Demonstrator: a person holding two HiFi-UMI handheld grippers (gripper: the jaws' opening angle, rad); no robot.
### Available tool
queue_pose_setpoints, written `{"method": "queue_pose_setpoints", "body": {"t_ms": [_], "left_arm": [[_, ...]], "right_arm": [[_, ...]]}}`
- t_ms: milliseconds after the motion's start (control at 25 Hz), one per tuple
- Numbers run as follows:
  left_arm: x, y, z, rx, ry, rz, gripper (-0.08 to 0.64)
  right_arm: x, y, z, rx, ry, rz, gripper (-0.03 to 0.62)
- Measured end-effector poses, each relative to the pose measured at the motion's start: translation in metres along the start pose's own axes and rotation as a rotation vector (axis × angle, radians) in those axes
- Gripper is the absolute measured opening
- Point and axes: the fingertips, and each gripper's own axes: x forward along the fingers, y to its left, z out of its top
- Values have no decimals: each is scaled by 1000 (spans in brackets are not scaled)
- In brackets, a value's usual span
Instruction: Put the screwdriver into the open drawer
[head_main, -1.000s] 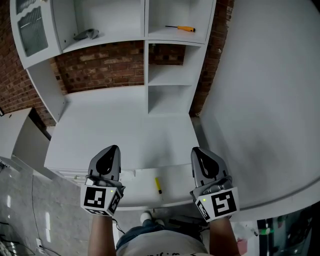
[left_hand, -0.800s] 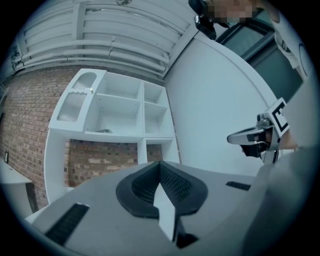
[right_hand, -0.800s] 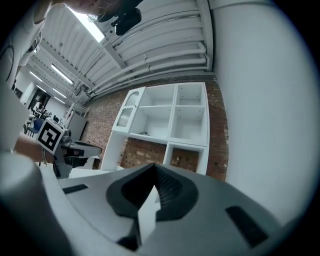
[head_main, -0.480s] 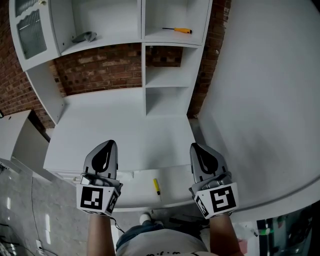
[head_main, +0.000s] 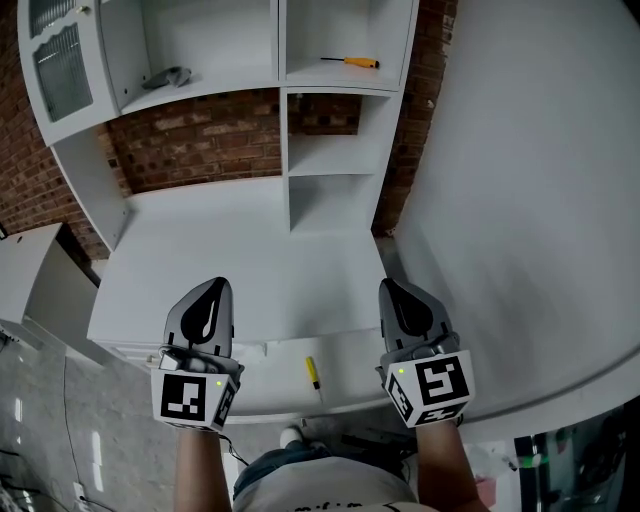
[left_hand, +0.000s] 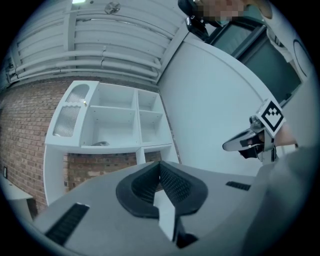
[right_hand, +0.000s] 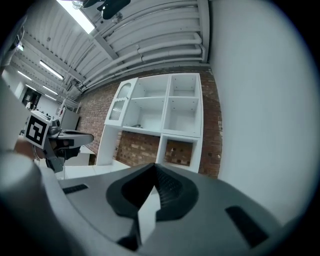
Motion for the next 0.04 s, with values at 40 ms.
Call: {"method": "queue_pose_setpoints", "body": {"t_ms": [40], "left_arm": [[0, 0, 1, 4, -1, 1, 12]], "right_arm": [[1, 0, -1, 4, 10, 3, 9]]}}
